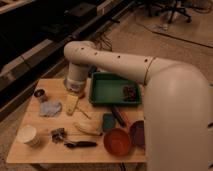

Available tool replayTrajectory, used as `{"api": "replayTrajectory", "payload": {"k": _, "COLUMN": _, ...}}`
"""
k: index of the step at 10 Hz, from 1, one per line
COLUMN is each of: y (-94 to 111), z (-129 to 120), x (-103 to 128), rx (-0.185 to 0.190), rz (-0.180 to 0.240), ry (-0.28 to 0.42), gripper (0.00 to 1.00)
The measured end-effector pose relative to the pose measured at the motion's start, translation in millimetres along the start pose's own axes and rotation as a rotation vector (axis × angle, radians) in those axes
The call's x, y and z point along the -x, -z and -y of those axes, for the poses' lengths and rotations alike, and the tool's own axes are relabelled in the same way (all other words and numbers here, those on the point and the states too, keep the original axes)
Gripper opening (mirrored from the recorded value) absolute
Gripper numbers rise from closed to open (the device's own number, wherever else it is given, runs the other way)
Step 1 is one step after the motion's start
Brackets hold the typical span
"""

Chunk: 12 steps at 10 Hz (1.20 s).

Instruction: Place banana in red bowl

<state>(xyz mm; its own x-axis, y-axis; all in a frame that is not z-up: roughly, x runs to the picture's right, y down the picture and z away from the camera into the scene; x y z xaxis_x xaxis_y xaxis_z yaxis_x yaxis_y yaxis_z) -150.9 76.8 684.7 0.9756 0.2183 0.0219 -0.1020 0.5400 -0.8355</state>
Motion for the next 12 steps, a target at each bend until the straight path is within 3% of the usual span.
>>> {"api": "replayTrajectory", "payload": {"k": 3, "y": -12, "z": -6, "x": -30, "rx": -0.044, "rz": -0.068, "ry": -0.077, "gripper": 0.8}}
{"api": "replayTrajectory", "payload": {"k": 6, "y": -18, "z": -8, "x": -49, "rx": -0.091, "rz": -0.051, "ry": -0.111, "gripper": 0.8}}
{"api": "replayTrajectory", "payload": {"k": 9, "y": -39, "z": 9, "x": -51, "rx": -0.099, "rz": -0.045, "ry": -0.127, "gripper": 0.8}}
{"api": "replayTrajectory", "payload": {"k": 12, "y": -38, "z": 10, "x": -52, "rx": -0.1, "rz": -0.043, "ry": -0.131, "gripper": 0.8}}
